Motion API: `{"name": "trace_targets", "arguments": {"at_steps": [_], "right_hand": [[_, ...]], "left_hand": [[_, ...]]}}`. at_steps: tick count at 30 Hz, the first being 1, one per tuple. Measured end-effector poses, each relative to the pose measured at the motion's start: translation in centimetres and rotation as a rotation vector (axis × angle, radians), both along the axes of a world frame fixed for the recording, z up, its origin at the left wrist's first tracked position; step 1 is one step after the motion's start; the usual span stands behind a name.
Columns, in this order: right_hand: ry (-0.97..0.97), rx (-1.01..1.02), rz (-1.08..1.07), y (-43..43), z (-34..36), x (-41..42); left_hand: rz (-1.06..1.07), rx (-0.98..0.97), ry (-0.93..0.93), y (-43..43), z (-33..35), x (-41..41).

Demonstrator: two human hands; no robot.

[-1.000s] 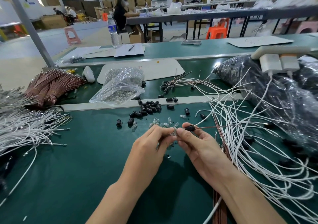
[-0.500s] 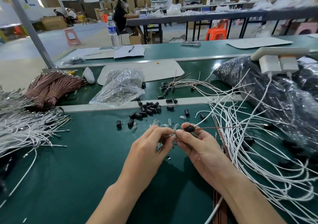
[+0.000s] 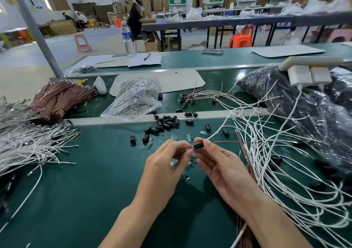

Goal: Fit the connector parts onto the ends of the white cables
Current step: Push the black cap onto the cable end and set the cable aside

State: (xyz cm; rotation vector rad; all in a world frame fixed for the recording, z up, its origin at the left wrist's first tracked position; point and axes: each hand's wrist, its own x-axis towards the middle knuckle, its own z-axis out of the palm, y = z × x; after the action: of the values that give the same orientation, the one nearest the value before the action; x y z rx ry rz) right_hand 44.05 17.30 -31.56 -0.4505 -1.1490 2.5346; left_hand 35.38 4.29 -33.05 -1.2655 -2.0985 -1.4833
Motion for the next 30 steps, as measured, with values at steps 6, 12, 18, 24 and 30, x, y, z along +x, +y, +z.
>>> {"name": "trace_targets", "arguments": {"at_steps": [6, 12, 18, 24, 30], "right_hand": [[-0.004, 0.062, -0.003, -0.49, -0.09, -0.18], [-0.001, 0.127, 0.001, -0.24, -0.03, 0.06], [-0.012, 0.134, -0.039, 0.00, 0.12, 0.05], [-0.016, 0.122, -0.033, -0.11, 0.15, 0.03], [-0.010, 0.118, -0.025, 0.15, 0.01, 0.11]], "left_hand": [[0.011, 0.027, -0.002, 0.02, -0.04, 0.08], [-0.017, 0.031, -0.071, -0.07, 0.02, -0.11], [-0.032, -0.017, -0.042, 0.06, -0.06, 0.10], [0.015, -0.020, -0.023, -0.14, 0.24, 0.00], [-0.001, 0.000, -0.072, 0.06, 0.11, 0.00]]}}
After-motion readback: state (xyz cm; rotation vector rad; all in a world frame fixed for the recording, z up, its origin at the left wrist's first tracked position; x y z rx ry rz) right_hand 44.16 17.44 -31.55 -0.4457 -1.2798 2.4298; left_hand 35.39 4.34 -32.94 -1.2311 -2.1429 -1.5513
